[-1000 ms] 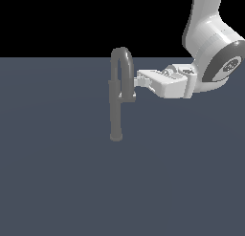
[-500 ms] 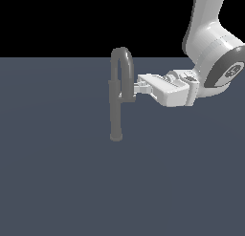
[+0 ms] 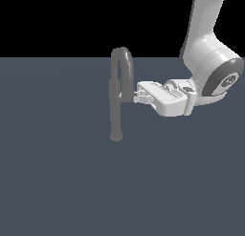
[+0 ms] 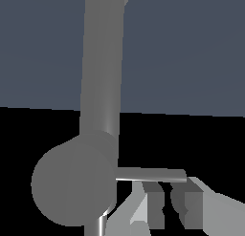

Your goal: Turn on the faucet by rotating a designated handle.

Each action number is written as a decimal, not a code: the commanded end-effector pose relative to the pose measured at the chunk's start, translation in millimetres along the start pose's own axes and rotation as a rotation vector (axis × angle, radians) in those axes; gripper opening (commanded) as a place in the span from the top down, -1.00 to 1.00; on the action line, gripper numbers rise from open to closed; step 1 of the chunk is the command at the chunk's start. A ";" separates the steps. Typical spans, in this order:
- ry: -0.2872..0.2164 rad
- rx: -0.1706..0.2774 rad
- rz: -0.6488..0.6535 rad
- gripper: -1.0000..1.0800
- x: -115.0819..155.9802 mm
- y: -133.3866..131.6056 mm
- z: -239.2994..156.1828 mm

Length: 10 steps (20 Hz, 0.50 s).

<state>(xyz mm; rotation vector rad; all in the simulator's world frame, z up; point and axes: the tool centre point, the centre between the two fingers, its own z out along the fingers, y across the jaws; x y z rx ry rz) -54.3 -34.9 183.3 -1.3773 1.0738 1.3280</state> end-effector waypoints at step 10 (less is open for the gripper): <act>-0.004 0.000 0.002 1.00 23.1 -9.1 -1.3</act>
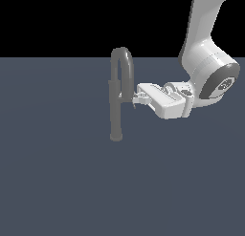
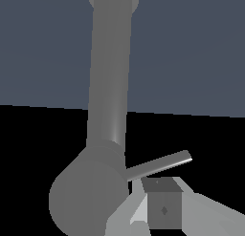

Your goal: Turn on the faucet by rotating a designated handle.

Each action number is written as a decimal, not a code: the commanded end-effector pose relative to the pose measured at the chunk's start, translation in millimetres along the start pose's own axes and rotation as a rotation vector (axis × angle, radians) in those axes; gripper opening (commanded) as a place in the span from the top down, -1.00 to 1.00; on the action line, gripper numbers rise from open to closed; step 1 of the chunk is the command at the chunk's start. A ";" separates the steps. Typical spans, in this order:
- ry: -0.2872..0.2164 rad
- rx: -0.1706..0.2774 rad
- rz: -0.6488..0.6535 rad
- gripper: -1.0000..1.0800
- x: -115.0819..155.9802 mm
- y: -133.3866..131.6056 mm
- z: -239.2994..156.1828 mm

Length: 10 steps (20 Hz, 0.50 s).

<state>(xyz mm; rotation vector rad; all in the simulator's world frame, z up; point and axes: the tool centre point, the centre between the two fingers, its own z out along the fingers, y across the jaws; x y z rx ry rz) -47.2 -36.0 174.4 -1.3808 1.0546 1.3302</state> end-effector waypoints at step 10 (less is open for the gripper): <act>0.005 0.020 0.060 1.00 56.6 -10.1 1.5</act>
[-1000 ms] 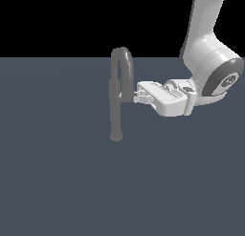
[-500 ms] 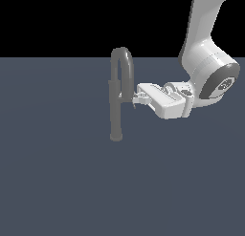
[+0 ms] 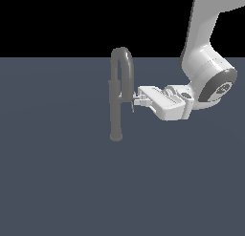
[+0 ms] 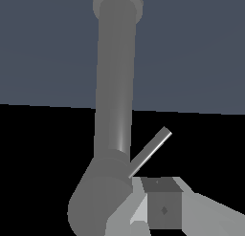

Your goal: Turn on the faucet by rotating a designated handle.

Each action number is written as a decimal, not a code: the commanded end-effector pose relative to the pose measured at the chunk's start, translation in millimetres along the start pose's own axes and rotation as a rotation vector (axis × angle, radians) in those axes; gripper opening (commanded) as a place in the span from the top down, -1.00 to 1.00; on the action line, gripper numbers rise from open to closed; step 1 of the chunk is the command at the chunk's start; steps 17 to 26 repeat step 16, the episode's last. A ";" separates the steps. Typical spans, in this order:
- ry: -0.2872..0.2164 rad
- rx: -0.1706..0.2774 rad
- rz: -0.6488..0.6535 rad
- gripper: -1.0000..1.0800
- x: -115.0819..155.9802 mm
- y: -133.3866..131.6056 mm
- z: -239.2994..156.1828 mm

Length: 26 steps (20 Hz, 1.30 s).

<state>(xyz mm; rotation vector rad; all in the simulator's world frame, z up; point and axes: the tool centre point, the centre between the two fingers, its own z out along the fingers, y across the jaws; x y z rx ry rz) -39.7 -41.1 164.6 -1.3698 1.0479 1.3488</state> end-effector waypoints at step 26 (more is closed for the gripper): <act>0.019 0.025 0.049 1.00 49.6 -30.4 6.3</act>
